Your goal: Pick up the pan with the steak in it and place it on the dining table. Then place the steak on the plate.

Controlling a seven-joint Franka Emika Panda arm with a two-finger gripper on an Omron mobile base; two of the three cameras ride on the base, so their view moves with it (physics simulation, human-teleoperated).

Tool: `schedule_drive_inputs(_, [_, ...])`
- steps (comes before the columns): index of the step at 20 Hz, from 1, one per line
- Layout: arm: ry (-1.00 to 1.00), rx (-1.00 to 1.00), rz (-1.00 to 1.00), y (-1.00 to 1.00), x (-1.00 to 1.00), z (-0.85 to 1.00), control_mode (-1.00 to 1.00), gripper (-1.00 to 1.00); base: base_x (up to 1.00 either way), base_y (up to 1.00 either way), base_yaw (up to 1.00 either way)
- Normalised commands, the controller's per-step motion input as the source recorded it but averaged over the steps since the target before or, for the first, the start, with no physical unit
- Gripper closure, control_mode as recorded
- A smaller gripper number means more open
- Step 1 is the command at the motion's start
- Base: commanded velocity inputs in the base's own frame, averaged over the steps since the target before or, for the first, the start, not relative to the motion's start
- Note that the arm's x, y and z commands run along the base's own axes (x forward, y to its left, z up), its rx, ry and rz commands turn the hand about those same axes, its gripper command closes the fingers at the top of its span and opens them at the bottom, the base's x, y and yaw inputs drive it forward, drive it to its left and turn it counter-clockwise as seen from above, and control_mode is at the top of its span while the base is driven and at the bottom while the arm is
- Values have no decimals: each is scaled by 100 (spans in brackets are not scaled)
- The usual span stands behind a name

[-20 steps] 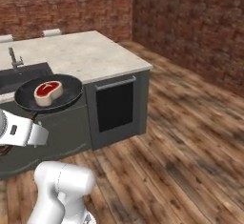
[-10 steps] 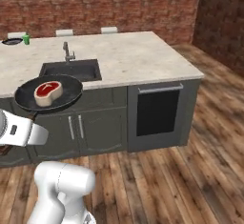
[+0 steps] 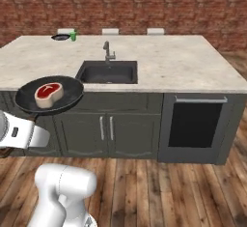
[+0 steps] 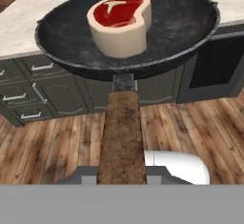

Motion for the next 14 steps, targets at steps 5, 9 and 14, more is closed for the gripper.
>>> schedule_drive_inputs(5, [0, 0, 0, 0, 0, 0, 100, 100, 1, 0, 9])
schedule_drive_inputs(9, [0, 0, 0, 0, 0, 0, 100, 100, -1, 4, 15])
schedule_drive_inputs(14, [0, 0, 0, 0, 0, 0, 100, 100, 0, 13, 22])
